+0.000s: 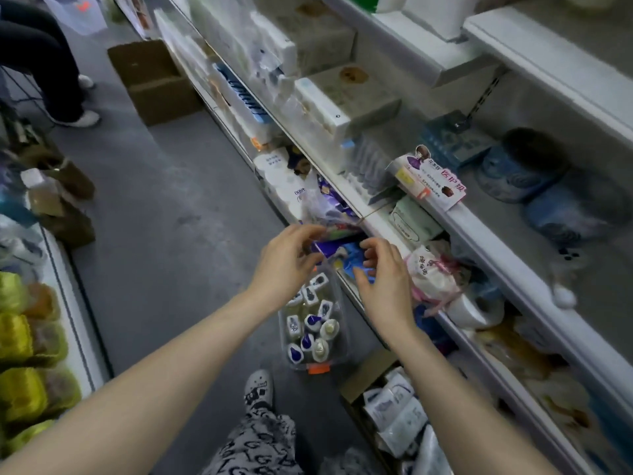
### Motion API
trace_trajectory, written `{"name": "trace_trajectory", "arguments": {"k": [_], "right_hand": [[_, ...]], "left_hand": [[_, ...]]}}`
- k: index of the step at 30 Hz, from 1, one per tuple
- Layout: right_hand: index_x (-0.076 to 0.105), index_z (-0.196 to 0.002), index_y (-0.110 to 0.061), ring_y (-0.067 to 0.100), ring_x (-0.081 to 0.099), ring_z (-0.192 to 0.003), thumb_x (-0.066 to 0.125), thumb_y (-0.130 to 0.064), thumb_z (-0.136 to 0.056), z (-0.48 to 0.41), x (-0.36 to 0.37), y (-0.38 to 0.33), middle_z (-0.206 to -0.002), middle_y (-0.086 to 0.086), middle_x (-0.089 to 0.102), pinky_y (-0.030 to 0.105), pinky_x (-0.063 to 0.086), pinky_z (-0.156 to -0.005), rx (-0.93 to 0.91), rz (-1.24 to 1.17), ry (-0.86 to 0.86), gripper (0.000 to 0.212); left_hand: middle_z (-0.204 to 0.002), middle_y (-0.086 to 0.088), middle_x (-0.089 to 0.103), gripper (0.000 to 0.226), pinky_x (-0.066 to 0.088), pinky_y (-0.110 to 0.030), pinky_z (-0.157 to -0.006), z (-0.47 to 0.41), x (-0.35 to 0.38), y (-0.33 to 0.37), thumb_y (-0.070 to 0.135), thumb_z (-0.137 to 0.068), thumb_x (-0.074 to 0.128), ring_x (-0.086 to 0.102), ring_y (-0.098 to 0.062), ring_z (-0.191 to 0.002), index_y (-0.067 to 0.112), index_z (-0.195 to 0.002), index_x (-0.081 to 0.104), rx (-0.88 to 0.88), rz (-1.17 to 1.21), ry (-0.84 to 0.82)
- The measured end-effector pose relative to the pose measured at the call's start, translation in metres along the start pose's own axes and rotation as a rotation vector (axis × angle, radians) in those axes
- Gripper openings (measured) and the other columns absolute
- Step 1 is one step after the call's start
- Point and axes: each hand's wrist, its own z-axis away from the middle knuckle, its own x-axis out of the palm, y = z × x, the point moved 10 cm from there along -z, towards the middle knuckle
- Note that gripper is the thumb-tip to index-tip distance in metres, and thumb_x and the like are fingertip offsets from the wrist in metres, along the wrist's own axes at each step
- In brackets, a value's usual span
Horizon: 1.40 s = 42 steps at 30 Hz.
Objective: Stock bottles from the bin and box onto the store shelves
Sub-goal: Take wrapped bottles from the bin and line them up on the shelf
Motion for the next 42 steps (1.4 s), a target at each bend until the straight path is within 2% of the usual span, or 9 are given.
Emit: {"name": "trace_trajectory", "arguments": {"k": [6, 10, 13, 14, 18, 25, 31, 38, 42], "right_hand": [[0.056, -0.117, -0.018, 0.012, 0.055, -0.090, 0.066, -0.004, -0.086, -0.025, 0.048, 0.030, -0.111, -0.003, 0.055, 0.040, 0.052, -0.083, 0.123, 0.026, 0.003, 0.035], [0.056, -0.118, -0.019, 0.012, 0.055, -0.091, 0.067, -0.005, -0.086, -0.033, 0.076, 0.059, -0.109, -0.007, 0.055, 0.035, 0.050, -0.083, 0.223, 0.036, -0.070, 0.036], [0.055, -0.120, -0.019, 0.010, 0.055, -0.094, 0.067, -0.007, -0.089, -0.041, 0.093, 0.080, -0.113, -0.005, 0.059, 0.022, 0.041, -0.080, 0.271, 0.033, -0.123, 0.035], [0.055, -0.120, -0.019, 0.009, 0.055, -0.095, 0.067, -0.007, -0.089, -0.044, 0.100, 0.086, -0.113, -0.006, 0.059, 0.022, 0.042, -0.080, 0.282, 0.023, -0.141, 0.035], [0.054, -0.121, -0.024, 0.009, 0.060, -0.102, 0.069, -0.011, -0.089, -0.057, 0.130, 0.110, -0.110, -0.017, 0.056, 0.032, 0.053, -0.089, 0.318, 0.020, -0.197, 0.037], [0.056, -0.122, -0.023, 0.014, 0.061, -0.103, 0.068, -0.011, -0.090, -0.075, 0.204, 0.173, -0.116, -0.004, 0.064, 0.036, 0.053, -0.089, 0.416, 0.028, -0.219, 0.036], [0.053, -0.121, -0.034, 0.019, 0.061, -0.104, 0.068, -0.016, -0.089, -0.084, 0.289, 0.240, -0.116, -0.003, 0.064, 0.043, 0.053, -0.088, 0.570, 0.072, -0.246, 0.040], [0.056, -0.117, -0.025, 0.021, 0.062, -0.105, 0.069, -0.013, -0.087, -0.092, 0.395, 0.316, -0.113, -0.002, 0.066, 0.048, 0.052, -0.089, 0.651, 0.046, -0.248, 0.034], [0.057, -0.118, -0.021, 0.022, 0.063, -0.104, 0.069, -0.017, -0.089, -0.100, 0.444, 0.359, -0.113, 0.001, 0.067, 0.045, 0.052, -0.089, 0.653, 0.067, -0.255, 0.032]], "left_hand": [[-0.112, 0.002, 0.064, 0.036, 0.055, -0.043, -0.086, -0.036, 0.034, -0.061, 0.015, -0.090, 0.068, 0.064, -0.015, -0.098, 0.019, -0.125, 0.063, -0.002, 0.025, -0.132], [-0.113, 0.001, 0.064, 0.036, 0.055, -0.043, -0.085, -0.045, 0.056, -0.095, 0.015, -0.089, 0.068, 0.064, -0.015, -0.097, 0.020, -0.125, 0.063, -0.053, 0.024, -0.199], [-0.111, 0.004, 0.063, 0.035, 0.055, -0.043, -0.084, -0.055, 0.070, -0.113, 0.015, -0.089, 0.068, 0.063, -0.015, -0.098, 0.023, -0.123, 0.063, -0.075, 0.011, -0.237], [-0.111, 0.006, 0.062, 0.036, 0.055, -0.043, -0.084, -0.059, 0.074, -0.119, 0.015, -0.089, 0.068, 0.062, -0.015, -0.098, 0.023, -0.123, 0.063, -0.083, 0.008, -0.242], [-0.112, 0.006, 0.062, 0.039, 0.055, -0.041, -0.087, -0.077, 0.093, -0.148, 0.015, -0.089, 0.069, 0.062, -0.013, -0.100, 0.024, -0.127, 0.062, -0.110, -0.003, -0.259], [-0.121, 0.002, 0.063, 0.042, 0.049, -0.029, -0.094, -0.107, 0.156, -0.224, 0.012, -0.090, 0.067, 0.059, -0.011, -0.110, 0.021, -0.131, 0.059, -0.135, 0.018, -0.362], [-0.123, 0.003, 0.061, 0.040, 0.051, -0.039, -0.095, -0.119, 0.217, -0.318, 0.014, -0.090, 0.067, 0.059, -0.016, -0.109, 0.022, -0.129, 0.061, -0.152, -0.038, -0.480], [-0.125, -0.004, 0.059, 0.045, 0.051, -0.041, -0.094, -0.122, 0.287, -0.425, 0.009, -0.088, 0.067, 0.059, -0.023, -0.111, 0.019, -0.131, 0.058, -0.143, -0.114, -0.578], [-0.130, -0.008, 0.056, 0.051, 0.050, -0.041, -0.095, -0.122, 0.331, -0.475, 0.003, -0.087, 0.066, 0.059, -0.027, -0.113, 0.018, -0.135, 0.055, -0.152, -0.131, -0.602]]}}
